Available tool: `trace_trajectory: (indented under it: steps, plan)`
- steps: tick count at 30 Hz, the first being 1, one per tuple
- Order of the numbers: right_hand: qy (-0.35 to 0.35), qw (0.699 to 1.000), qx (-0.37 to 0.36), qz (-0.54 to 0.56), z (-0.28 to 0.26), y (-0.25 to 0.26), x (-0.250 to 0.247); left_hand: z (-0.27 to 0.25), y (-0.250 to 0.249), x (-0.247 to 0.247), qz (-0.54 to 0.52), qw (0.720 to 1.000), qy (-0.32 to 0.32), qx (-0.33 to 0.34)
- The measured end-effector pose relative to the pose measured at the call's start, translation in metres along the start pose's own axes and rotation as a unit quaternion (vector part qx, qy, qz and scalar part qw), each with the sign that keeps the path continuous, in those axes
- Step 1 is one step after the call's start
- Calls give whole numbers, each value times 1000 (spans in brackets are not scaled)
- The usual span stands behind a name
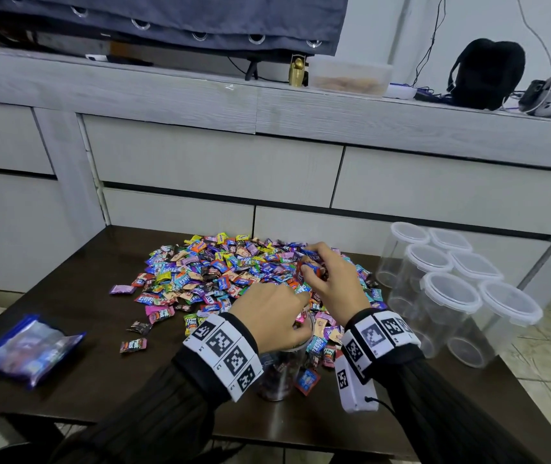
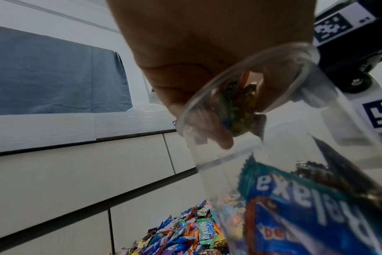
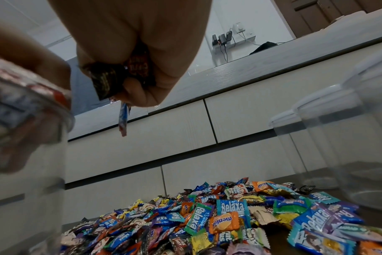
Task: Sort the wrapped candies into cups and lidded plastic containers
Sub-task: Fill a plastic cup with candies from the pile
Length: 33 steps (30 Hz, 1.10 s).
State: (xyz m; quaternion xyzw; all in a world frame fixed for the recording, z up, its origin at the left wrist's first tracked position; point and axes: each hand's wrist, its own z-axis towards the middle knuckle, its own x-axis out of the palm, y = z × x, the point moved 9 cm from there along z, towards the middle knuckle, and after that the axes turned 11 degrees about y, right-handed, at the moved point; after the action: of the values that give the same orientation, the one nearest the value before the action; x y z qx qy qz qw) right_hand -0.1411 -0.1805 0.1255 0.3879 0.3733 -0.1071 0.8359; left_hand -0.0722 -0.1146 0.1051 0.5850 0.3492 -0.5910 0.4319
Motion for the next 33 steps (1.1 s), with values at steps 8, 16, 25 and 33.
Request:
trace_trajectory:
  steps: [8,16,25,33]
  plan:
    - [-9,1000,-2,3,-3,-1,-5,-9,3,-3,-45,998,-33,4]
    - [-21,1000,0,19,-4,1,-10,-11,8,-5,-116,992,-55,-2]
    - [-45,999,-19,24,-4,15,-16,-22,20,3,-184,980,-79,-4]
    - [-35,998,-31,47,-12,23,-10,-47,39,6,-325,925,-195,31]
